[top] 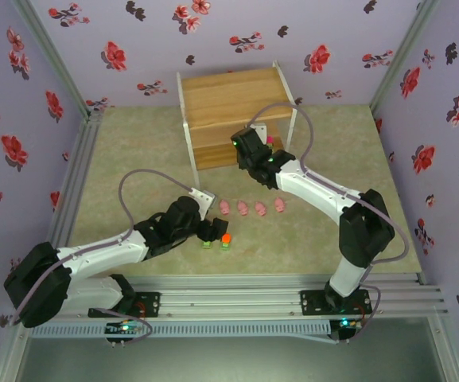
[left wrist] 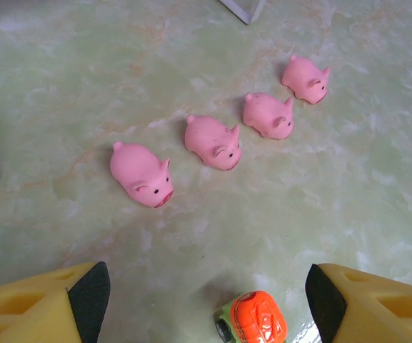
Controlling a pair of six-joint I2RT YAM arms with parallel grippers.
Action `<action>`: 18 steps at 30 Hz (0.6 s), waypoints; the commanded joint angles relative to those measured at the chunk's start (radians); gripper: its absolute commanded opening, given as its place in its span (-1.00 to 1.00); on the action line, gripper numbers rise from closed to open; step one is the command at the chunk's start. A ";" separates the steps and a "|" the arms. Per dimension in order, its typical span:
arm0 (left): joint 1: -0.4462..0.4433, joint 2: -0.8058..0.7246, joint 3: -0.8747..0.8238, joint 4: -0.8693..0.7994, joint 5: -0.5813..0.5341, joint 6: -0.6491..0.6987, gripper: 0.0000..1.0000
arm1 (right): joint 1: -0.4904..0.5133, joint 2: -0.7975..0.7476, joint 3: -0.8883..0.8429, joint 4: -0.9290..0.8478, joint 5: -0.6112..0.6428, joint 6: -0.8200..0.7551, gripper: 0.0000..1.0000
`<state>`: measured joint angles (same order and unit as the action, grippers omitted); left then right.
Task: Place and organize the plastic toys onto the shelf
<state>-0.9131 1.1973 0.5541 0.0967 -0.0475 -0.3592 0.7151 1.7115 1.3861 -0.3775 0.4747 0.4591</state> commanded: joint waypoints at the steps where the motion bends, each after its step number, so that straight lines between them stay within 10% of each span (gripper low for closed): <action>1: 0.002 -0.026 -0.005 0.008 0.006 0.028 0.54 | -0.013 0.017 -0.015 0.047 0.018 -0.011 -0.55; 18: 0.002 -0.027 -0.008 0.009 0.007 0.026 0.53 | -0.013 0.011 -0.083 0.081 0.041 -0.020 -0.44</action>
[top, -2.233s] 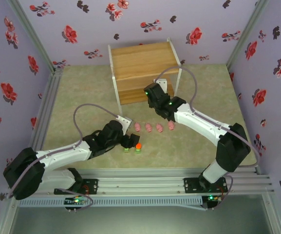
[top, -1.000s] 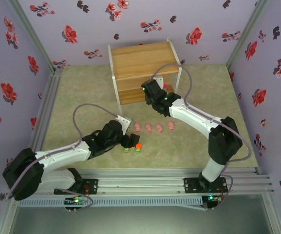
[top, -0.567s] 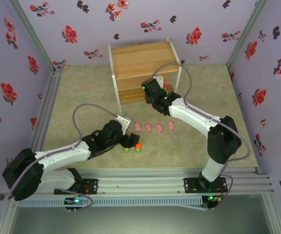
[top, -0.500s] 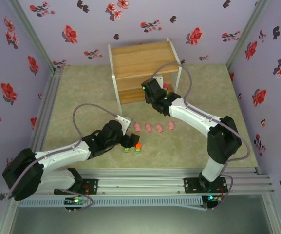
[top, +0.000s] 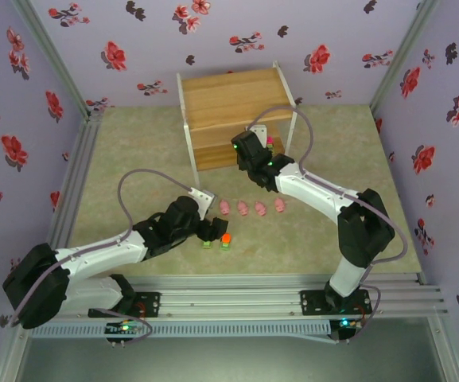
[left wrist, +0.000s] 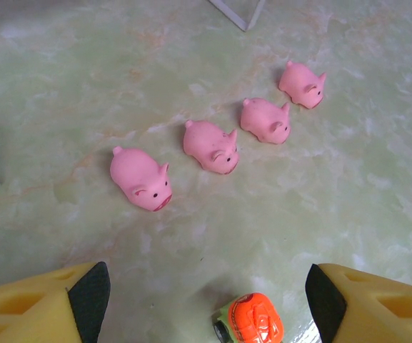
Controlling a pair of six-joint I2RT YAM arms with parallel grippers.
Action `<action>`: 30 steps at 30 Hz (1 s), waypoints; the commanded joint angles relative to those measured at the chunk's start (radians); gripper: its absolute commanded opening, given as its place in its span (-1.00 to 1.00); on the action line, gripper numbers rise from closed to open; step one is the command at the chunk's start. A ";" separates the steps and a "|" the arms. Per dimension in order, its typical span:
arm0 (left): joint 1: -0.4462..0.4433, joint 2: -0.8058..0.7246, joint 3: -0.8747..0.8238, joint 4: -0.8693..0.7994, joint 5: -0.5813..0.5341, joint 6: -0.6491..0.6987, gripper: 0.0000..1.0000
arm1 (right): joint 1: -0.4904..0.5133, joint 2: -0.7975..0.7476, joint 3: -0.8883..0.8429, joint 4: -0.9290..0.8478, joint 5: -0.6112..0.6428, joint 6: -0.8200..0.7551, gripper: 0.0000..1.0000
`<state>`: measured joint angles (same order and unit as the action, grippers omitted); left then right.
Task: Place and organize the plastic toys onto the shelf
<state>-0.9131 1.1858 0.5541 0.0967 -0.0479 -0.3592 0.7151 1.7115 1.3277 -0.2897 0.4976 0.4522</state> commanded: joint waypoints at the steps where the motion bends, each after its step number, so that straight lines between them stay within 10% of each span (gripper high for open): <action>1: 0.002 -0.016 -0.007 0.009 0.006 0.026 0.53 | -0.013 0.011 -0.025 -0.006 0.018 -0.013 -0.42; 30: 0.002 0.004 0.003 0.003 0.007 0.028 0.53 | -0.011 -0.038 -0.025 -0.015 -0.001 -0.038 -0.17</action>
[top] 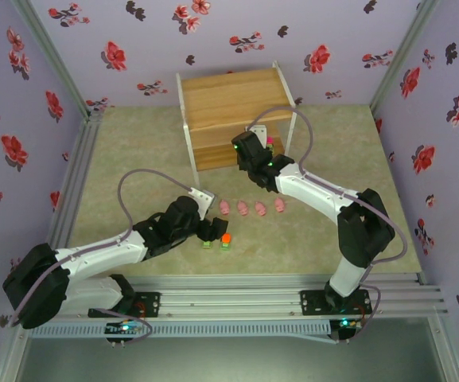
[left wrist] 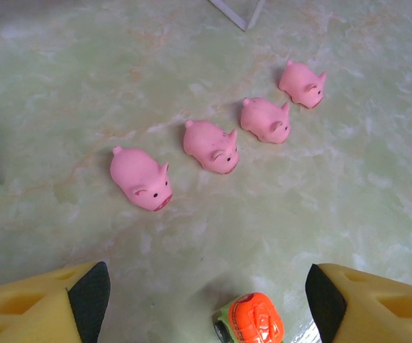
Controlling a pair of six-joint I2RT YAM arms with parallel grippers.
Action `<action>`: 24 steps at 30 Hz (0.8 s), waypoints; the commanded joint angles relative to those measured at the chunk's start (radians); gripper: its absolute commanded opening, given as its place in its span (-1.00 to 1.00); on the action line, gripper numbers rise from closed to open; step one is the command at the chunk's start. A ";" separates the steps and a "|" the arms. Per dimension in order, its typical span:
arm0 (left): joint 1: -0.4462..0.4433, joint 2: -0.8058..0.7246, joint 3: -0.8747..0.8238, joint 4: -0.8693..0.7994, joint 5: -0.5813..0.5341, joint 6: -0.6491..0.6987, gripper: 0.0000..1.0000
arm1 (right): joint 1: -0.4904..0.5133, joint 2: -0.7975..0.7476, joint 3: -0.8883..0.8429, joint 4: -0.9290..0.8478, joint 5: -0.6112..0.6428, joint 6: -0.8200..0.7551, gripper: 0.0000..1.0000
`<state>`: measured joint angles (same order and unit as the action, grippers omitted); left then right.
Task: Place and organize the plastic toys onto the shelf
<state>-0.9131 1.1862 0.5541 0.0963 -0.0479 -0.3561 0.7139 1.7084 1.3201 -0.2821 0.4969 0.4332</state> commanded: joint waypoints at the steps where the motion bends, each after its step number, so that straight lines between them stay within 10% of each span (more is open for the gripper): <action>1: 0.002 0.004 0.003 0.005 0.007 0.025 0.53 | -0.010 -0.040 -0.021 -0.022 0.000 -0.018 -0.16; 24: 0.002 0.015 0.011 -0.010 -0.043 0.016 0.54 | 0.050 -0.171 -0.115 -0.040 0.040 0.006 -0.15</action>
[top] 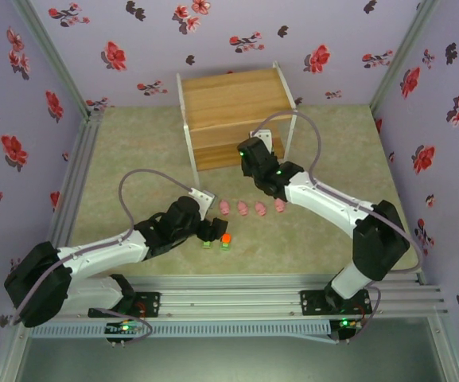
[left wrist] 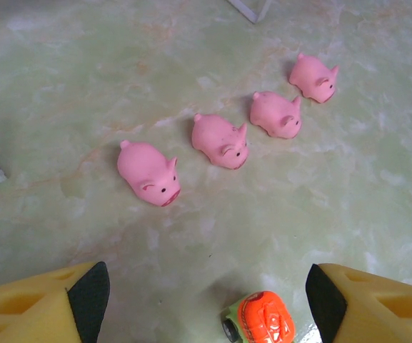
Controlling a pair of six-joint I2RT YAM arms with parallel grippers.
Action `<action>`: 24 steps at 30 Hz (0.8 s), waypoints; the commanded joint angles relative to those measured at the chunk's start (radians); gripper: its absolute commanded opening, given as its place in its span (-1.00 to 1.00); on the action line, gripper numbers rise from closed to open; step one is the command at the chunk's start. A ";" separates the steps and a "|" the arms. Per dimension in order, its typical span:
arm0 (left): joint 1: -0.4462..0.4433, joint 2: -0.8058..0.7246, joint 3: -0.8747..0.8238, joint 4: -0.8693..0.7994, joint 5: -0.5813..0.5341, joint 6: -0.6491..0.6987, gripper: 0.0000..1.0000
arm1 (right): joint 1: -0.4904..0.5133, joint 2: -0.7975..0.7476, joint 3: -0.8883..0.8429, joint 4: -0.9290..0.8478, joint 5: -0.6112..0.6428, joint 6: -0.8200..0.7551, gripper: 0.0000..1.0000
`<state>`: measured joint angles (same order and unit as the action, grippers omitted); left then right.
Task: Place and organize the plastic toys onto the shelf
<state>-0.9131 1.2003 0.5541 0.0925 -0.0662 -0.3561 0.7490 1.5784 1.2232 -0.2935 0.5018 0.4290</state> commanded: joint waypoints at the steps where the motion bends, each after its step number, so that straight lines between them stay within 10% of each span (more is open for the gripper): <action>1: 0.002 -0.001 0.011 -0.007 -0.027 0.016 0.54 | 0.019 -0.048 -0.022 -0.031 0.039 0.012 -0.15; 24: 0.003 0.021 0.038 -0.078 -0.120 0.007 0.53 | 0.122 -0.165 -0.113 -0.090 0.094 0.086 -0.19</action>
<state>-0.9131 1.2064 0.5594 0.0383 -0.1486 -0.3565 0.8524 1.4437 1.1271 -0.3500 0.5545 0.4778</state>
